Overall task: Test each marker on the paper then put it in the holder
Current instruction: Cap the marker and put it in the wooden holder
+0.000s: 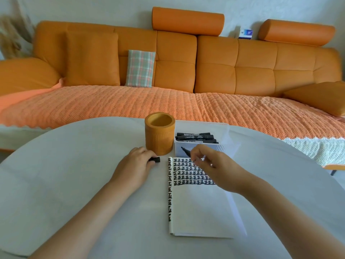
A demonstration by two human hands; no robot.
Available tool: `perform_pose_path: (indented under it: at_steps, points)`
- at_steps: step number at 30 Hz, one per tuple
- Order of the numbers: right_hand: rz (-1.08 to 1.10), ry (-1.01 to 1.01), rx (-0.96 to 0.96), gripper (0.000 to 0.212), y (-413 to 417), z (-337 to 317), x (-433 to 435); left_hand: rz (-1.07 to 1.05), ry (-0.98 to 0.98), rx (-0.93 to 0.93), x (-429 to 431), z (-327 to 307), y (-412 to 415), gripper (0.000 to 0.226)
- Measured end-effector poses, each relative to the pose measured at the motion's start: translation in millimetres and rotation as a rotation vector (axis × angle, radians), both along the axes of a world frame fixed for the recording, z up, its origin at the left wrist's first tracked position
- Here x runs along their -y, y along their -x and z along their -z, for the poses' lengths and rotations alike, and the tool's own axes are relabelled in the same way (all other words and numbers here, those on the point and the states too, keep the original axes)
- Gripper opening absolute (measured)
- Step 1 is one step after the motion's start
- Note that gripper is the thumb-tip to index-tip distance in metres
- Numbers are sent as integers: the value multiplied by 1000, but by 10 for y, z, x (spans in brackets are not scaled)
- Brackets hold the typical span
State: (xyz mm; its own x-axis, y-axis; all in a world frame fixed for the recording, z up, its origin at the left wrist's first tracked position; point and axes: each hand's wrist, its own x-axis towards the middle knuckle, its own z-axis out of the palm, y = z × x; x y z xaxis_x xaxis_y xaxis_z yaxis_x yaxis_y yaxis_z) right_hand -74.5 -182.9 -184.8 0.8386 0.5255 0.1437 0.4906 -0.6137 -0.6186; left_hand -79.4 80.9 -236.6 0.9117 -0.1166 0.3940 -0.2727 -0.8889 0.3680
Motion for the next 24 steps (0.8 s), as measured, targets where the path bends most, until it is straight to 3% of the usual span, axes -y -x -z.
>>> perform_pose_path:
  at_steps: [3,8,20,24]
  points:
    - [75,54,49,30,-26,31,-34,56,98,37,23,-58,15,17]
    - [217,72,196,18,-58,89,-73,170,195,70,121,-157,92,16]
    - [96,34,249,14,-18,104,-118,263,224,37,299,-227,195,18]
    - [65,-10,278,27,-10,148,-118,290,212,-6,296,-245,187,21]
